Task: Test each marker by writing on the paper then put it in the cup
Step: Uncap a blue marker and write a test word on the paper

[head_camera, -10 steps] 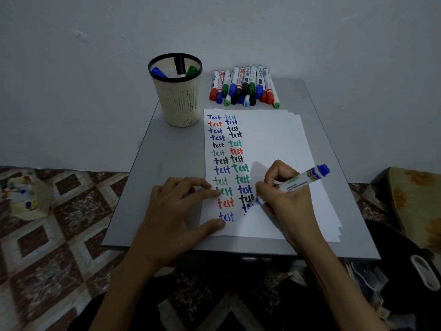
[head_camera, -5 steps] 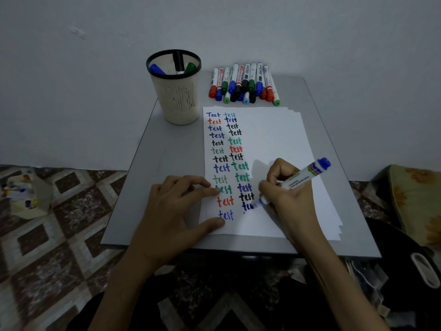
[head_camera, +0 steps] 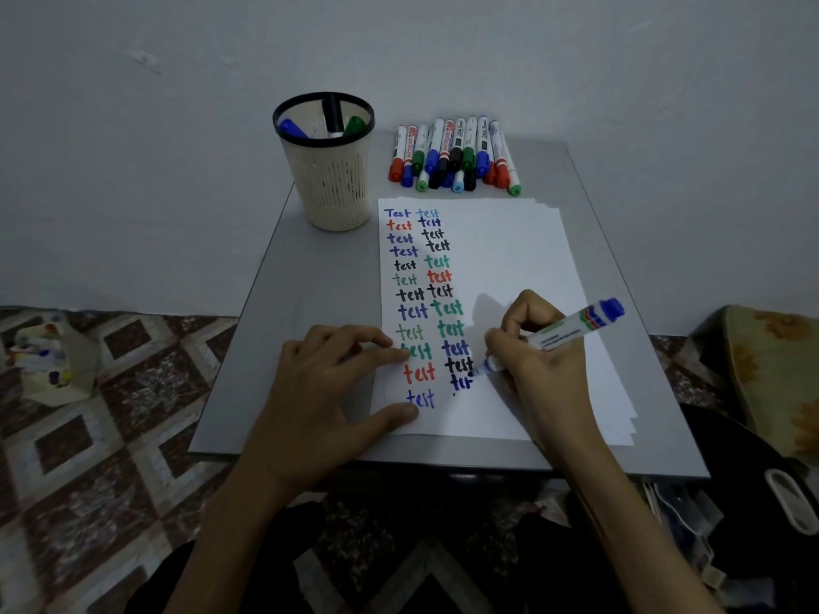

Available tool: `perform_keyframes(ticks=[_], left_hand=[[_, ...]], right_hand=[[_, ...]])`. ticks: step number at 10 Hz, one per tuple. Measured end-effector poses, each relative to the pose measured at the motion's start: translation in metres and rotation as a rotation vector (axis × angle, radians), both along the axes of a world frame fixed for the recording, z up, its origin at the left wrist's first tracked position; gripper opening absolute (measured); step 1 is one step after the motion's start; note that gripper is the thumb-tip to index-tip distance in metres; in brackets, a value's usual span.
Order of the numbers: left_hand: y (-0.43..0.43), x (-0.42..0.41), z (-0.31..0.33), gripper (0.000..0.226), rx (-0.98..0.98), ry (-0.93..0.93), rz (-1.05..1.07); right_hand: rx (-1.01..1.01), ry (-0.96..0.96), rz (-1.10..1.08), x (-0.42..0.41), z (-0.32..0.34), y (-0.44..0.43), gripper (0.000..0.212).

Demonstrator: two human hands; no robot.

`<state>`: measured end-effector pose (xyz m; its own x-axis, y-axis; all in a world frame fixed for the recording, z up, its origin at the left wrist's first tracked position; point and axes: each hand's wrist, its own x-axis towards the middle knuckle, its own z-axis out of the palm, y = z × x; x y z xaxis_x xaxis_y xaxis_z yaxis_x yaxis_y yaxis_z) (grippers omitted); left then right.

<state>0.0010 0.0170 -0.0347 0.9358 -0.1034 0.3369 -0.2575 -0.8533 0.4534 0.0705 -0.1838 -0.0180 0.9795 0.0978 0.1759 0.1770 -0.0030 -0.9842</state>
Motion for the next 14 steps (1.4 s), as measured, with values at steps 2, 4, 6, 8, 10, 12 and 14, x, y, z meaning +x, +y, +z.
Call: perform_keyframes(ticks=[2, 4, 6, 8, 10, 12, 14], left_hand=[[0.0, 0.0, 0.0, 0.051, 0.003, -0.009, -0.003], [0.0, 0.0, 0.0, 0.052, 0.003, -0.004, -0.006], [0.004, -0.003, 0.002, 0.044, -0.16, 0.025, -0.059], [0.006, 0.0, 0.009, 0.044, -0.506, -0.011, -0.146], [0.0, -0.001, 0.012, 0.064, -0.743, 0.11, -0.076], [0.002, -0.003, 0.015, 0.039, -0.657, 0.067, -0.086], [0.002, 0.0, 0.014, 0.027, -0.568, 0.026, -0.121]], right_hand=[[-0.04, 0.004, 0.026, 0.0, 0.001, 0.0, 0.02], [0.223, 0.052, -0.011, 0.0, 0.004, -0.004, 0.033], [0.374, 0.009, -0.077, 0.002, 0.014, -0.008, 0.012], [0.505, 0.134, 0.016, -0.003, 0.019, -0.005, 0.012], [0.54, 0.116, 0.087, -0.011, 0.018, 0.003, 0.037], [0.477, 0.161, 0.084, -0.016, 0.016, 0.009, 0.037], [0.413, 0.177, 0.107, -0.016, 0.014, 0.01, 0.033]])
